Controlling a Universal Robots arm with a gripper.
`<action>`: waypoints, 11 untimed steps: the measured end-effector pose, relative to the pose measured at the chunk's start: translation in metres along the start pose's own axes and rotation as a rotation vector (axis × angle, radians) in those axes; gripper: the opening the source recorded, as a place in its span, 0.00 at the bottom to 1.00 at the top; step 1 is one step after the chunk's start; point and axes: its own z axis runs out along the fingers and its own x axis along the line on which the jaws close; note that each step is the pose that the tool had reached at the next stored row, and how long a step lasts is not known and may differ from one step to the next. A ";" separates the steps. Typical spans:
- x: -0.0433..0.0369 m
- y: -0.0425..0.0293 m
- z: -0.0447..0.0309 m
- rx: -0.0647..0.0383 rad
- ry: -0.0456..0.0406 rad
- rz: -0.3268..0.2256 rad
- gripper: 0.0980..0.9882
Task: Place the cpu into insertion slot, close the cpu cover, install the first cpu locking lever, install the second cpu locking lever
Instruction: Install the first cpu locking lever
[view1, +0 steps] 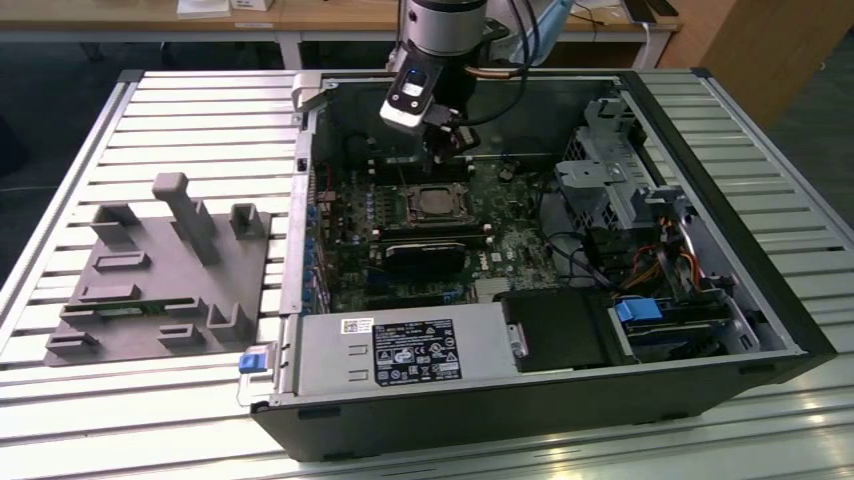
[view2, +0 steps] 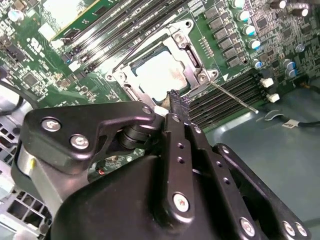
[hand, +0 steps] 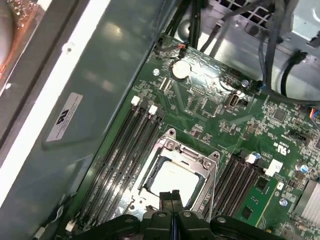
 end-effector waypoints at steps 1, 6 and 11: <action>0.0000 0.0000 0.0000 0.000 0.0002 -0.008 0.01; 0.0000 0.0000 0.0000 0.000 0.0017 -0.067 0.01; 0.0000 0.0000 0.0000 0.000 0.0030 -0.121 0.01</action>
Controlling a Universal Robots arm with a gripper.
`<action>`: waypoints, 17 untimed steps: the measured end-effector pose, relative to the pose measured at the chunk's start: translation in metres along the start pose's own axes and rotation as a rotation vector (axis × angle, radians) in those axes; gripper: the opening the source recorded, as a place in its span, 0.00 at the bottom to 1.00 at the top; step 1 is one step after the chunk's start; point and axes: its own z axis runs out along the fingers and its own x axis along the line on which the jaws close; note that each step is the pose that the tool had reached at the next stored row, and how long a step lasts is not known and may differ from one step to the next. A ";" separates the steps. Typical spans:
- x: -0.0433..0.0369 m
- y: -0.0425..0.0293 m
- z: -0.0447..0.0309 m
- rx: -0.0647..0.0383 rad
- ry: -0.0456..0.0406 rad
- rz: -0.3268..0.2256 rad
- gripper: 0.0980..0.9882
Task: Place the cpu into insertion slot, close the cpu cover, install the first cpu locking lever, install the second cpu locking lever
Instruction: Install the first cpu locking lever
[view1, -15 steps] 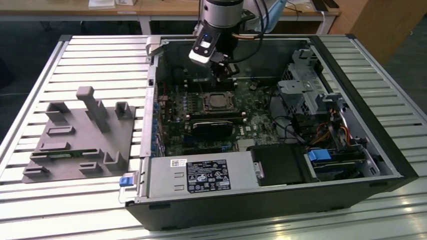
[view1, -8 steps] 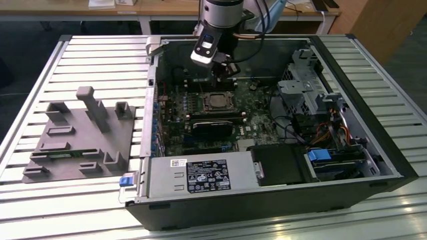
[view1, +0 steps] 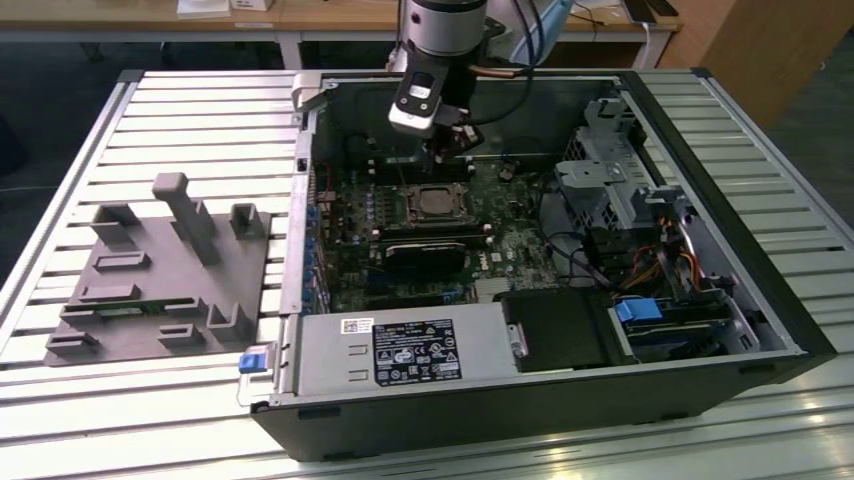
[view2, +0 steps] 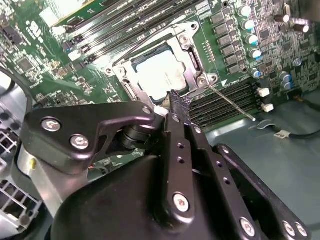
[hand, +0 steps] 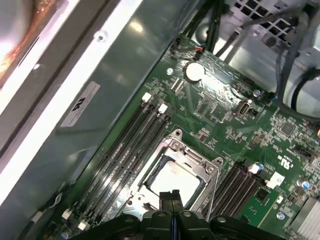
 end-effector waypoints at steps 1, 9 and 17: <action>0.0000 0.0000 0.0000 0.000 0.0002 -0.010 0.01; 0.0000 0.0000 0.0000 0.000 0.0021 -0.084 0.01; 0.0000 0.0000 0.0000 0.000 0.0038 -0.151 0.01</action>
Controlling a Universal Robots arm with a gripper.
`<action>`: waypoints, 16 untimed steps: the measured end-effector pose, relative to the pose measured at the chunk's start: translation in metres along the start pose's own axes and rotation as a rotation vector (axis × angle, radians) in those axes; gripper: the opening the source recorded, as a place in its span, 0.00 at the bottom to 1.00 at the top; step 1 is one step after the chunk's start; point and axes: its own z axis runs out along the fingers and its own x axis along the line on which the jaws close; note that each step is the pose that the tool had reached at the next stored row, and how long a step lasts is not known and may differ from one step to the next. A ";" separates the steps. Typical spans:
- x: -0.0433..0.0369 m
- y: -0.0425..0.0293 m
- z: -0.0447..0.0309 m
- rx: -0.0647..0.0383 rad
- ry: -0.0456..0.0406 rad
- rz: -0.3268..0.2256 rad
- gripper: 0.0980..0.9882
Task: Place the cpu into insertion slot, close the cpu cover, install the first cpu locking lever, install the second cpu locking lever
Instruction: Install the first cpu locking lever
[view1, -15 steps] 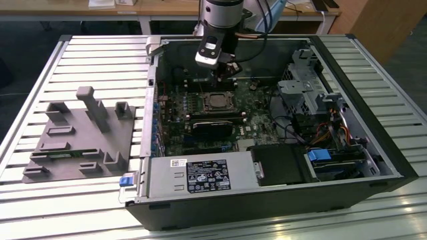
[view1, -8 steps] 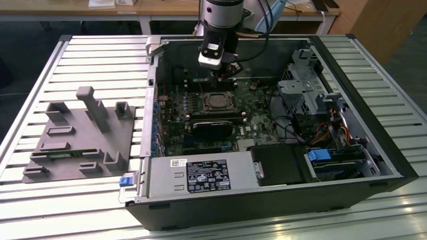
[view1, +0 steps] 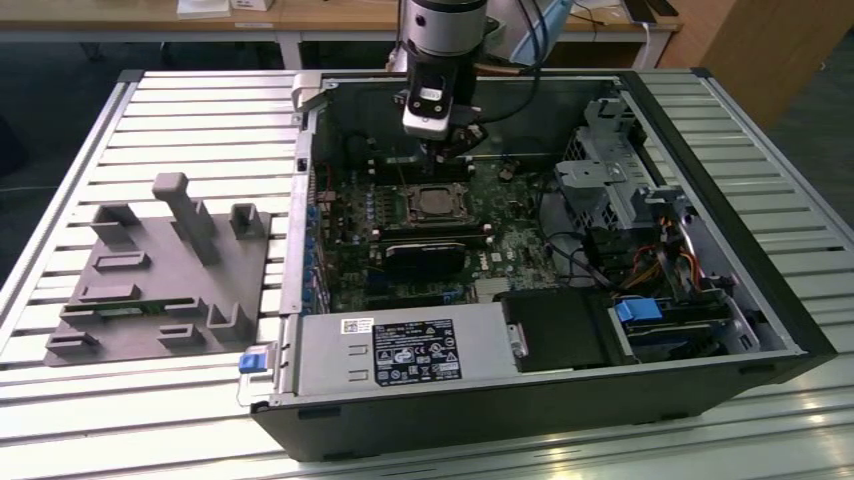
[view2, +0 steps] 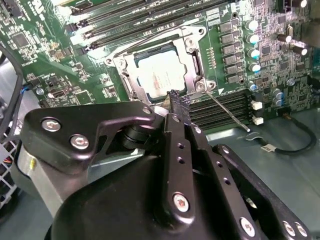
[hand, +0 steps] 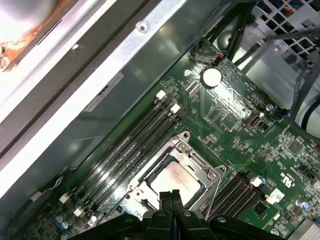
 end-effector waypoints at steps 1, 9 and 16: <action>0.0000 0.0000 0.0000 0.000 0.0002 -0.008 0.01; 0.0000 0.0000 0.0000 0.000 0.0017 -0.069 0.01; 0.0000 0.0000 0.0000 0.000 0.0030 -0.122 0.01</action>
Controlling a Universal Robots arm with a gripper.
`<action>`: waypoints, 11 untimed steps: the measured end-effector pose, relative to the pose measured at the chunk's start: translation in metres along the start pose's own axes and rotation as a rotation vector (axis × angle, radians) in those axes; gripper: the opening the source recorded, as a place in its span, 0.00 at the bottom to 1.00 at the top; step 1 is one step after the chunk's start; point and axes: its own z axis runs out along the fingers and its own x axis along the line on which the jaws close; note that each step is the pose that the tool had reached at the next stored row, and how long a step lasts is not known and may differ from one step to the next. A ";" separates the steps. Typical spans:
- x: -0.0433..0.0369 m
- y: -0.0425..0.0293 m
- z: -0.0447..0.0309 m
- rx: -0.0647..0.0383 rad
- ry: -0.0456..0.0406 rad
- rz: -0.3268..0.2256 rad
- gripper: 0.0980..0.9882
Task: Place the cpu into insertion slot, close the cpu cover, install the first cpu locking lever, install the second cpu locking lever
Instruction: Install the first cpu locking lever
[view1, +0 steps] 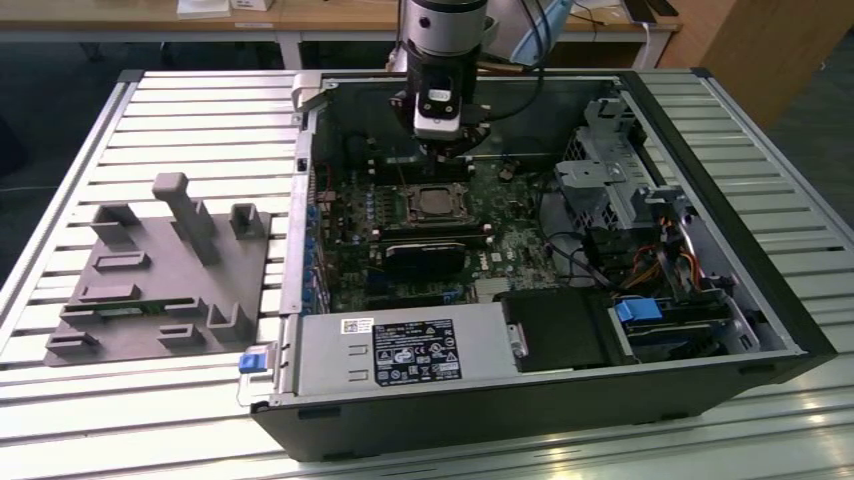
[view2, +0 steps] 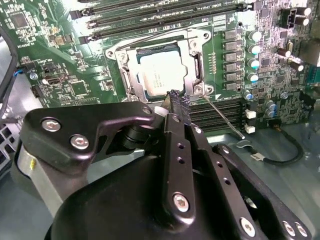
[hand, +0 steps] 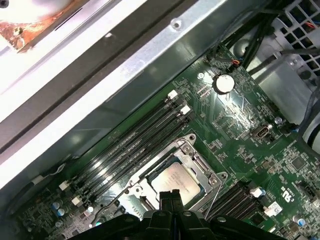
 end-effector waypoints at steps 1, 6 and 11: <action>0.0000 0.0000 0.0000 0.000 0.0002 -0.007 0.01; 0.0000 0.0000 0.0000 0.000 0.0012 -0.045 0.01; 0.0000 0.0000 0.0000 0.000 0.0021 -0.083 0.01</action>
